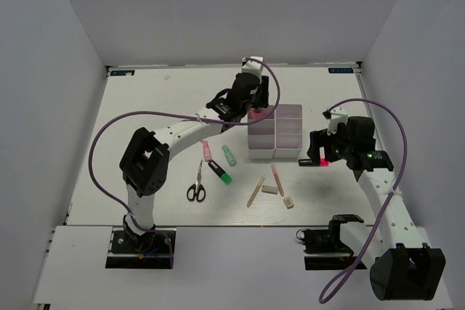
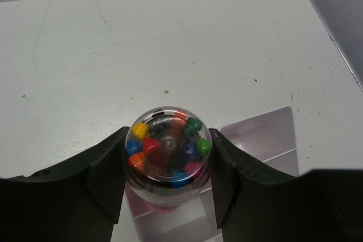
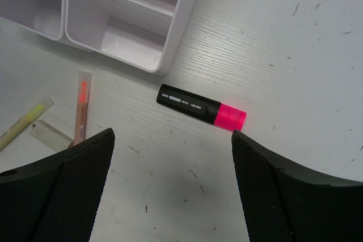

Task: Sort the stationery into containers
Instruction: Place the stationery in the storage box.

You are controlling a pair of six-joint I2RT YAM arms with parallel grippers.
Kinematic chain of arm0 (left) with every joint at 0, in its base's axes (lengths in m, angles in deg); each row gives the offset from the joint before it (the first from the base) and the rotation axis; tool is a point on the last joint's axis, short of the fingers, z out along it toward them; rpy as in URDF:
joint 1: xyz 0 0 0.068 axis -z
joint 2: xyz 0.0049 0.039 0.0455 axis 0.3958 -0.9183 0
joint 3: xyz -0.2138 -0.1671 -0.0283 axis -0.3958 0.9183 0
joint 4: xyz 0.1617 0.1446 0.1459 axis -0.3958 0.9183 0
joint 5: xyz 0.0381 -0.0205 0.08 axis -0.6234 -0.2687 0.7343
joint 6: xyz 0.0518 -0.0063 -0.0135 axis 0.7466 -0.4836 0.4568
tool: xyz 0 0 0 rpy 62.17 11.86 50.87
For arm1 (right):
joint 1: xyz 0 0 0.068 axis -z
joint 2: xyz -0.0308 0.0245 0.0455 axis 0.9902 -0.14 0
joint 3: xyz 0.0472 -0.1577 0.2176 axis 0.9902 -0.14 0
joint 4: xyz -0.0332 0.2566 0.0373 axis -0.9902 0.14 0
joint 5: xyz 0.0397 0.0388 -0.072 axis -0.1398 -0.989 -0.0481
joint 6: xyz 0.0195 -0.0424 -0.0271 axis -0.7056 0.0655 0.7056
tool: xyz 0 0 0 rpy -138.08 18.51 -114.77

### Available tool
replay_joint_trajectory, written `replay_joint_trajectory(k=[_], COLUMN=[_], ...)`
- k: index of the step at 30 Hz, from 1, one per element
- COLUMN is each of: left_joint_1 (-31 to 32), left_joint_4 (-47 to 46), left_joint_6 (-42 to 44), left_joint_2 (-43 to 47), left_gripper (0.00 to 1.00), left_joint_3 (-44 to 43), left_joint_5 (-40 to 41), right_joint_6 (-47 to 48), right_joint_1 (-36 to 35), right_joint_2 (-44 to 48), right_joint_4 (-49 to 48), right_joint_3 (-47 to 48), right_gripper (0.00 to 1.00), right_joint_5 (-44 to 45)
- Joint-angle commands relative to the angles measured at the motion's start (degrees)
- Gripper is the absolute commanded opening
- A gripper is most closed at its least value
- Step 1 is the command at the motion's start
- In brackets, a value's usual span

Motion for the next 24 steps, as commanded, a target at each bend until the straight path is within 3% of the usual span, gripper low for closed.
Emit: replay_joint_trajectory(k=[1, 7, 13, 17, 24], left_joint_1=[-0.04, -0.12, -0.04, 0.58, 0.93], left_joint_4=[-3.46, -7.41, -10.05, -12.69, -11.20], left_joint_6=[-2.00, -3.32, -3.14, -1.04, 0.90], left_joint_2=[4.94, 5.64, 5.64, 5.56, 4.94], left_gripper=[0.00, 0.00, 0.09, 0.01, 0.00], left_joint_3=[1.61, 6.36, 9.26, 10.75, 8.47], left_joint_5=[-1.89, -2.77, -3.21, -3.21, -2.94], right_joint_6=[0.46, 0.55, 0.64, 0.55, 0.73], right_joint_1=[-0.14, -0.05, -0.22, -0.14, -0.23], right_joint_2=[0.08, 0.26, 0.08, 0.09, 0.00], right_joint_4=[-1.19, -1.28, -1.19, -1.19, -1.11], right_joint_3=[1.35, 1.18, 1.36, 1.27, 1.27], right_gripper=[0.85, 0.85, 0.85, 0.85, 0.85], right_joint_5=[0.66, 0.75, 0.75, 0.58, 0.23])
